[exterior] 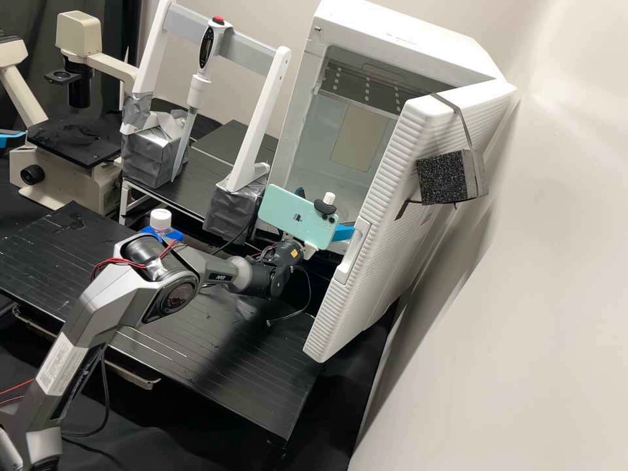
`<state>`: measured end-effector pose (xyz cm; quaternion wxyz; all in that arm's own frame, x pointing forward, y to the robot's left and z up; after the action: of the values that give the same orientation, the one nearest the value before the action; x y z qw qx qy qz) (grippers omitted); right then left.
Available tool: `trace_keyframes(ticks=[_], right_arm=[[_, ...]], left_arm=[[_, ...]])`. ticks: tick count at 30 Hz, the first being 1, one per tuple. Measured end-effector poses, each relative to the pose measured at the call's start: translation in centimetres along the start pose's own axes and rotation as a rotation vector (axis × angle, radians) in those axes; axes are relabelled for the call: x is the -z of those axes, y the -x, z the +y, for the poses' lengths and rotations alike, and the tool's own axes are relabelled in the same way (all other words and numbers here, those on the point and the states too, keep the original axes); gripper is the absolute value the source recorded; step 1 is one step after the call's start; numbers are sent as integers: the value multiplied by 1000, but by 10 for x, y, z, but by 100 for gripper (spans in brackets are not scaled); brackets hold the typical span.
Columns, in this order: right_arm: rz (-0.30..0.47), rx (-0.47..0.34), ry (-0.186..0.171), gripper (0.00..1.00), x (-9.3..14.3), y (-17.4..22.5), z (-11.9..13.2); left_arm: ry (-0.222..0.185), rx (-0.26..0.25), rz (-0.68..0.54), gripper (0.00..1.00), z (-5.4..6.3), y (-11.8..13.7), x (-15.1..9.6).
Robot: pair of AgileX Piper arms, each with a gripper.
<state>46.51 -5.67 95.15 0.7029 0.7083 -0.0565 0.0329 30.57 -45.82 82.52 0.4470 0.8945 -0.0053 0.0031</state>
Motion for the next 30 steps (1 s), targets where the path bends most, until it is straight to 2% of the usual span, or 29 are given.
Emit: trace_keyframes(ticks=[4, 5, 15, 22, 30], right_arm=[[-11, -3, 3, 100, 0, -5, 3], [-14, -2, 3, 0, 0, -5, 3], [-17, -3, 19, 0, 1, -6, 5], [-17, -4, 63, 0, 2, -6, 4], [-16, -6, 79, 0, 3, -7, 3]], left_arm=[[0, 0, 0, 100, 0, 0, 0], [0, 0, 0, 100, 0, 0, 0], [0, 0, 0, 100, 0, 0, 0], [0, 0, 0, 100, 0, 0, 0], [0, 0, 0, 100, 0, 0, 0]])
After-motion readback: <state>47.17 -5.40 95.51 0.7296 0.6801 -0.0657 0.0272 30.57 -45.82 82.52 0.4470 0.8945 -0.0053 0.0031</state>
